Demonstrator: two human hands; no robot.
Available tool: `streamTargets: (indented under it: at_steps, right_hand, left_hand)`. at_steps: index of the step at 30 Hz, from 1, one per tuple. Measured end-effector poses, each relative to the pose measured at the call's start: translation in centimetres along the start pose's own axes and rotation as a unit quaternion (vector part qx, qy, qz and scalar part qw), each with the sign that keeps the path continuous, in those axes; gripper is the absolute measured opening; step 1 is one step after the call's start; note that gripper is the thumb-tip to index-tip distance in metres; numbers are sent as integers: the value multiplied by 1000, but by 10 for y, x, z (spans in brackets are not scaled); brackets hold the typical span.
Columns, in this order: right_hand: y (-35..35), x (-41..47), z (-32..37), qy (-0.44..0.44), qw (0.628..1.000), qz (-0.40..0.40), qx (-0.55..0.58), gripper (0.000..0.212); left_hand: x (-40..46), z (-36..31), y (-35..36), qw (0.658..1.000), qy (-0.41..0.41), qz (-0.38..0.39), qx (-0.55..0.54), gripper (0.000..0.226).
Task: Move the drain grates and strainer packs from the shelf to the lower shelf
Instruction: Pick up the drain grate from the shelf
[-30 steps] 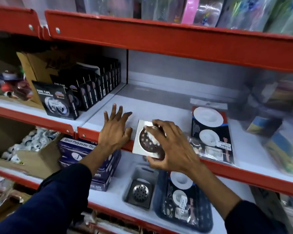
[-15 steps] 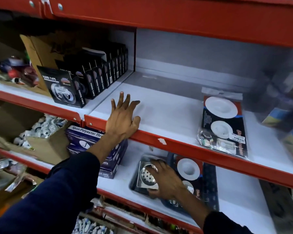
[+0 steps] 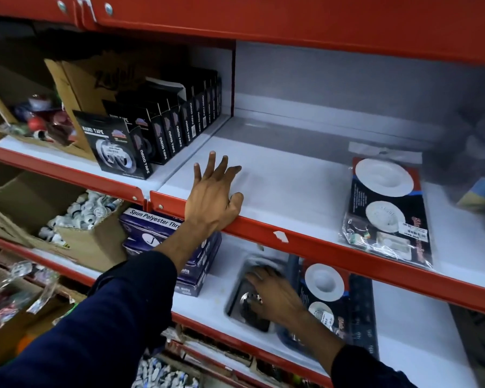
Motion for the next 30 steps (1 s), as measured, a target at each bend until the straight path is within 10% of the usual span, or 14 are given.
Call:
streamTargets:
  at_steps: [6,9,21,30]
  right_hand:
    - [-103,-43,40,-232,916,-317,-80,29]
    - [-155,-59,42,-198,886,-409,-96,35]
    - [-230,-92,-61,207,915,-343,-51,71]
    - [-235,-151,-123,369,827,-325,272,55]
  left_hand:
    - [-2,2,3,999,9,12,35,72]
    - [-5,-1,2,998,27,19,47,75]
    - [-12,-82,-6,995,82,32,-43,79]
    - [9,-201,1,928,-18,168,-333,42]
Point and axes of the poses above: each hand's wrist, its own x-axis towards the middle knuckle, its own y-axis out of the palm, z = x × y, the point moved 5 cm from there along x, towards the middle knuckle, and after that the axes turned 8 degrees about x, right-handed, at the moved point
